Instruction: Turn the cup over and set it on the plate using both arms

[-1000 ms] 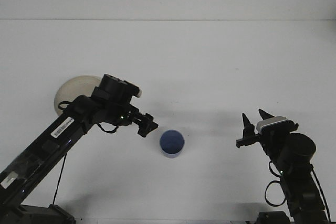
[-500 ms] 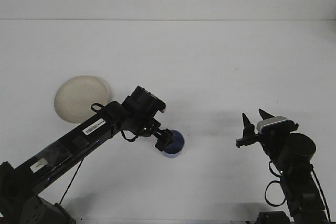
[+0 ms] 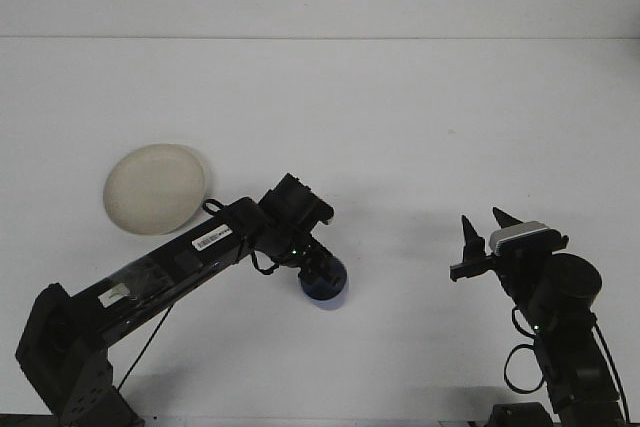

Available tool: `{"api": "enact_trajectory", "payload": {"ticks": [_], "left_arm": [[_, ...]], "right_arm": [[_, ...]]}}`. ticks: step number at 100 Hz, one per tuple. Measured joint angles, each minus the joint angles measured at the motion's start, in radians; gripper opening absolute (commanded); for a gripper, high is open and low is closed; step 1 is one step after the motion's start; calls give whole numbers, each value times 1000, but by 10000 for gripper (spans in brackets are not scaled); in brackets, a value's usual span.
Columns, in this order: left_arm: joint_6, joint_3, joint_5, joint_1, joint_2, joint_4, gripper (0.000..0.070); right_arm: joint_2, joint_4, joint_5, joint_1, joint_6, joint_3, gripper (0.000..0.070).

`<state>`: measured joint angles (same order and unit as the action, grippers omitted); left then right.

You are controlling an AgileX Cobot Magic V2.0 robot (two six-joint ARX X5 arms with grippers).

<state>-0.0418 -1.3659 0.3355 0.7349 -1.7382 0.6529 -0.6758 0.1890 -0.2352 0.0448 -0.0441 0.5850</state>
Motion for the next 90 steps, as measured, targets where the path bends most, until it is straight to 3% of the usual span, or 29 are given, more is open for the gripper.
{"api": "enact_trajectory", "payload": {"ticks": [42,58,74,90], "left_arm": [[0,-16,-20,-69,78,53,15],[3,-82,-25,-192,201,101,15],[21,-172,-98,-362,285,177,15],[42,-217,-105,-560,307,223,15]], "right_arm": [[0,0,0,0,0,0,357],[0,0,0,0,0,0,357],[0,0,0,0,0,0,357],[0,-1,0,0,0,0,357]]}}
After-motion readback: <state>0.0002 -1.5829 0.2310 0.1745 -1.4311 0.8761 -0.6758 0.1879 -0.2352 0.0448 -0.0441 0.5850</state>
